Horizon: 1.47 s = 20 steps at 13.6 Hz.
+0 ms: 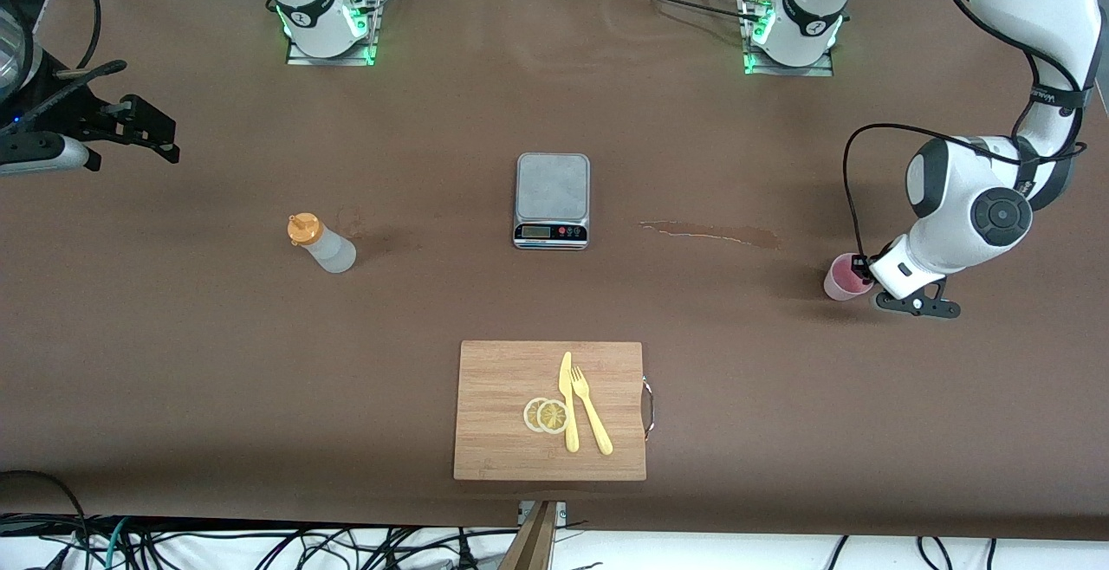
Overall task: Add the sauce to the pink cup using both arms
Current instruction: 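Lower the left gripper around the pink cup and close it, then lift the pink cup with the left gripper and carry it onto the scale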
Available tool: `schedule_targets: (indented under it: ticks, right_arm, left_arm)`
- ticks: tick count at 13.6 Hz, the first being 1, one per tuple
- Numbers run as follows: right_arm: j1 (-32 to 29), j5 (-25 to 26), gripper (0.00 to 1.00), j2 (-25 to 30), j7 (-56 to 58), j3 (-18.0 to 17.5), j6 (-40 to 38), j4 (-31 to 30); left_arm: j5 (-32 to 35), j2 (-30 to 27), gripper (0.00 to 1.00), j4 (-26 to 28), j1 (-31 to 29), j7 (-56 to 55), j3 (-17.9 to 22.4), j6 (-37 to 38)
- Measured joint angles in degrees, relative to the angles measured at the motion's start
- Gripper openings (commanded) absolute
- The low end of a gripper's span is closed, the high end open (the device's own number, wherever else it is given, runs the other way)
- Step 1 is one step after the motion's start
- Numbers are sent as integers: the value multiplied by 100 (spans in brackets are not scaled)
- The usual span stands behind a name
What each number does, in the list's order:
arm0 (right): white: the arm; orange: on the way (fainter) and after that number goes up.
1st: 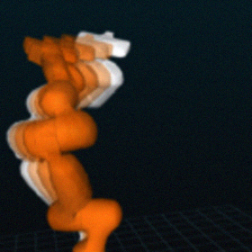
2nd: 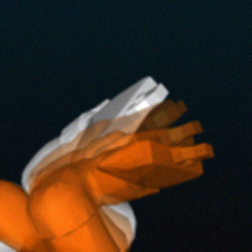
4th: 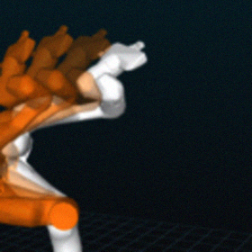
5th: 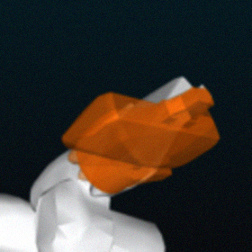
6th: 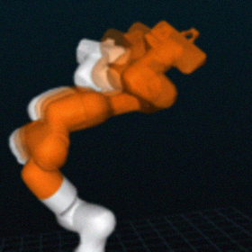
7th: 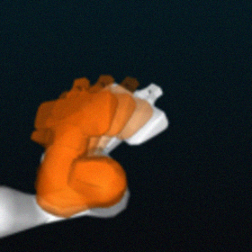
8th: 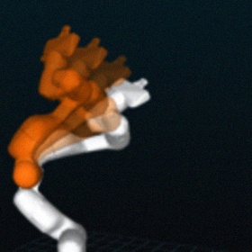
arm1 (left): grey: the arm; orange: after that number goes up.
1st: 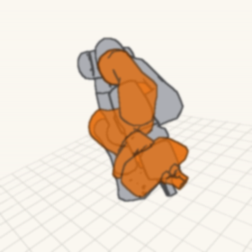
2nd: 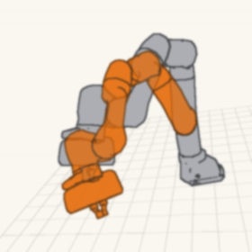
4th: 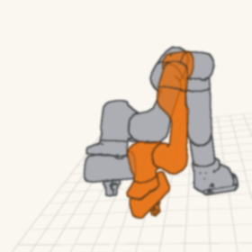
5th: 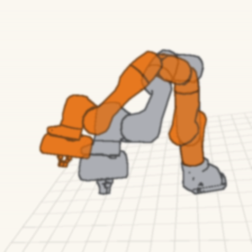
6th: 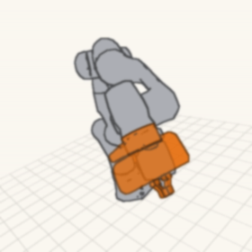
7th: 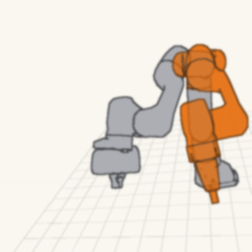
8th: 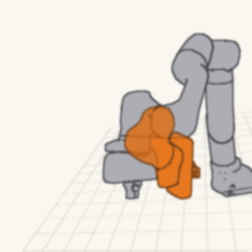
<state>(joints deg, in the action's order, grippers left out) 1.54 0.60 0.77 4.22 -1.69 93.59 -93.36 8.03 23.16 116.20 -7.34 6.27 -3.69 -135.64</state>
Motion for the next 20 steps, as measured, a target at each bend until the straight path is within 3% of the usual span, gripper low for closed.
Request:
schedule_targets:
  ticks: [2, 4, 8, 12, 15, 20]
  right_arm:
    - [-2, 0, 100, -1, -1, 5, -1, 0]
    - [-5, 0, 100, -2, -2, 20, -2, 0]
    - [-10, 0, 100, -3, -2, 28, -2, 0]
    - [-13, 0, 100, -4, -2, 29, -2, 0]
    - [-14, 0, 100, -5, -3, 29, -2, 0]
    - [-19, 0, 100, -5, -3, 30, 2, 0]
  left_arm:
    - [-2, -36, 0, -189, 6, -17, -73, 227]
    - [-138, -101, 0, -575, 11, -301, -415, 959]
    - [-413, -221, 0, -1325, 52, -2180, -1582, 2068]
    - [-598, -222, 0, -1443, 305, -4845, -2827, 2215]
    - [-614, -119, 0, -1446, 1254, -5980, -2953, 2039]
    - [-498, 626, 0, -1439, 2474, -7109, -2902, 780]
